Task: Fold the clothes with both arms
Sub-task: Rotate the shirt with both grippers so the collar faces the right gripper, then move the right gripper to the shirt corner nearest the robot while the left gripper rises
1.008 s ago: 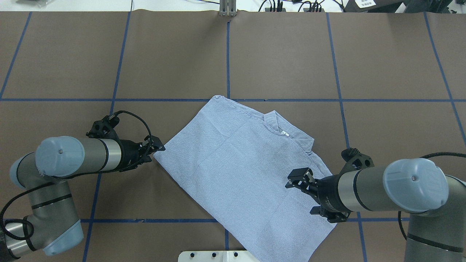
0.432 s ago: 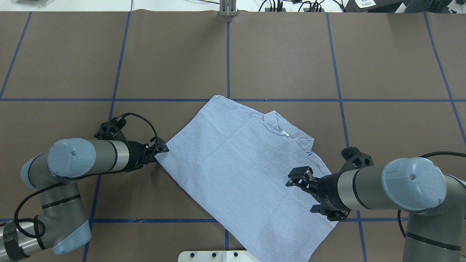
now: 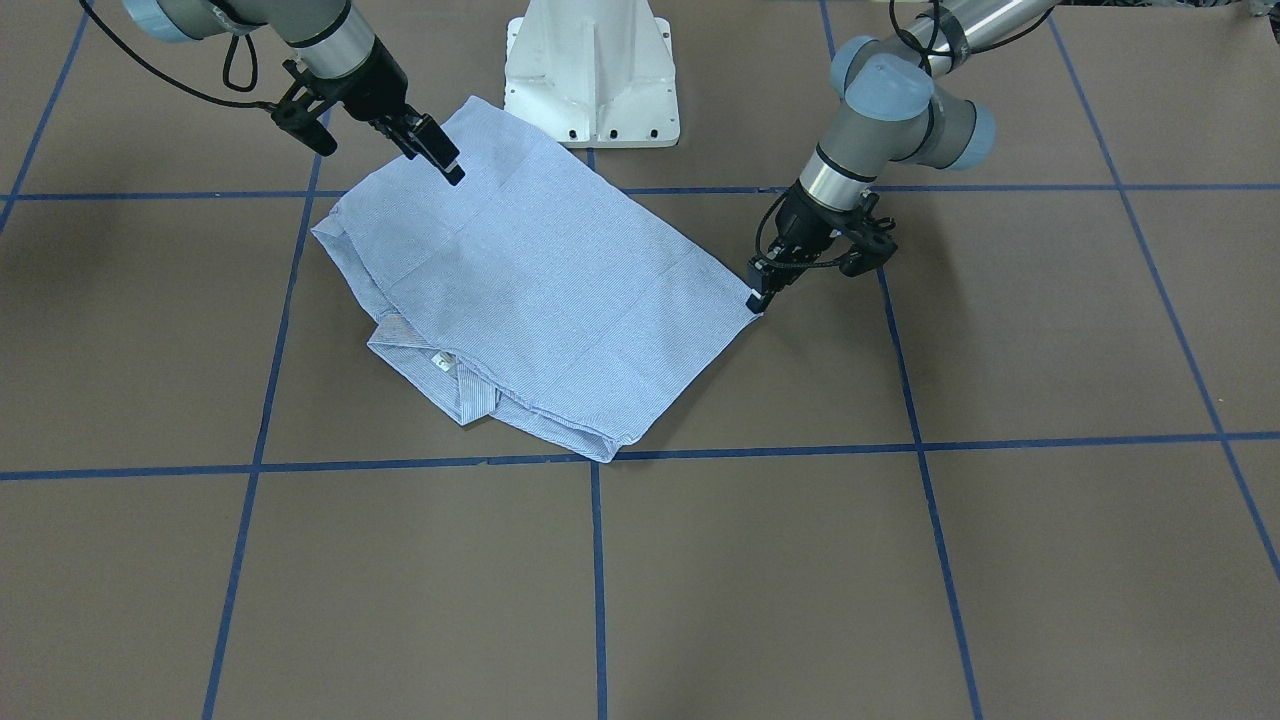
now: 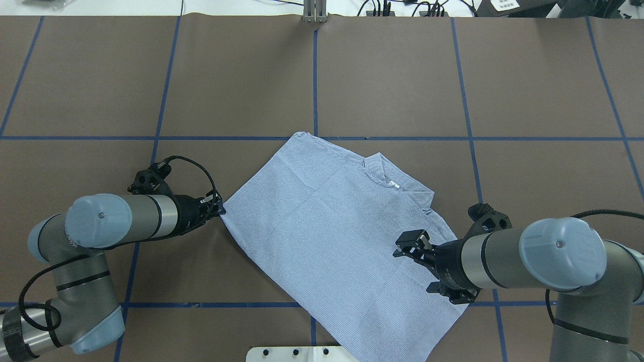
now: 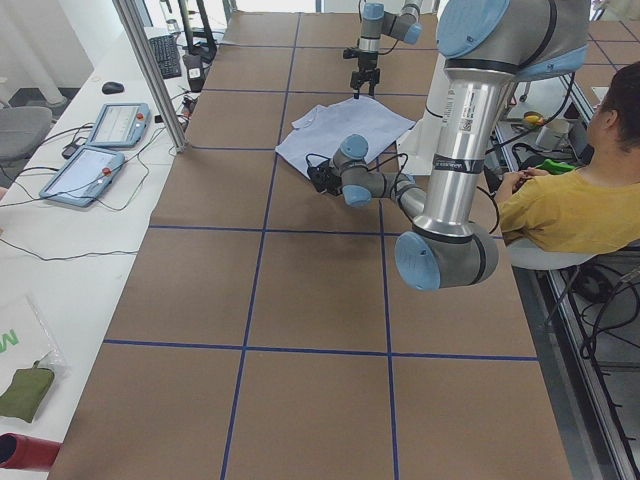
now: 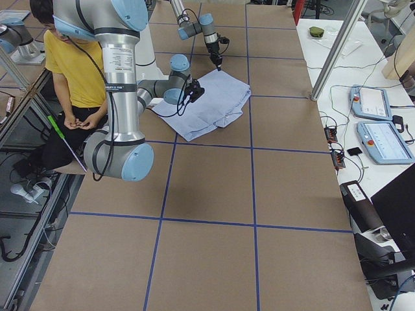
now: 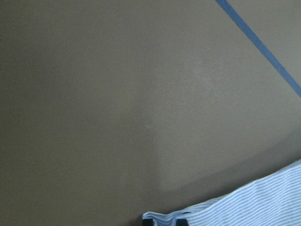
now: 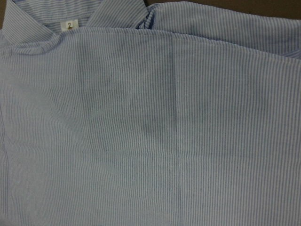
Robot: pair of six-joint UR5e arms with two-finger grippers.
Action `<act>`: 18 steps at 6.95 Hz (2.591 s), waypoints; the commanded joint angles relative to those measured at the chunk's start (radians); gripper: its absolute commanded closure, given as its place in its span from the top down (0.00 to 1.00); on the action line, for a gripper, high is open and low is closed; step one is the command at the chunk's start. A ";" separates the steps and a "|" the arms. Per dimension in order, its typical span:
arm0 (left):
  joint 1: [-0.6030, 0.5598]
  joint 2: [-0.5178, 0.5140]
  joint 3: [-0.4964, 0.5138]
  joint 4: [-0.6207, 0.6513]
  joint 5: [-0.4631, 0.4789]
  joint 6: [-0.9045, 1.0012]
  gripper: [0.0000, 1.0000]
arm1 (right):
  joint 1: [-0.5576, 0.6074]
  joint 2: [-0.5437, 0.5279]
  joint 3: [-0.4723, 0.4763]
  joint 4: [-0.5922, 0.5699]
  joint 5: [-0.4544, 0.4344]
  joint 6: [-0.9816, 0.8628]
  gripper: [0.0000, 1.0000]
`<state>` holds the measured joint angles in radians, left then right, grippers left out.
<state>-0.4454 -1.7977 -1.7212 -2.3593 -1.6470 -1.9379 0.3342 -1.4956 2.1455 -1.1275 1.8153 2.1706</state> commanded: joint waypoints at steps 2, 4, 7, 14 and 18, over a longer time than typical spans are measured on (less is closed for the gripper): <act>-0.064 -0.017 0.005 0.090 0.003 0.120 0.00 | -0.001 0.003 -0.002 0.000 -0.001 0.000 1.00; -0.212 -0.175 0.151 0.098 -0.001 0.255 0.00 | 0.006 0.002 -0.006 0.000 -0.004 0.000 1.00; -0.311 -0.518 0.574 0.065 0.009 0.255 0.00 | 0.012 0.011 -0.013 0.000 -0.008 0.002 1.00; -0.335 -0.329 0.295 0.034 -0.056 0.338 0.58 | -0.218 0.148 -0.052 -0.207 -0.464 0.174 1.00; -0.334 -0.315 0.288 0.034 -0.048 0.332 0.58 | -0.268 0.245 -0.149 -0.265 -0.527 0.354 0.99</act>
<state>-0.7805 -2.1195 -1.4316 -2.3255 -1.6982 -1.6021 0.0625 -1.2913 2.0372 -1.3872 1.3148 2.5080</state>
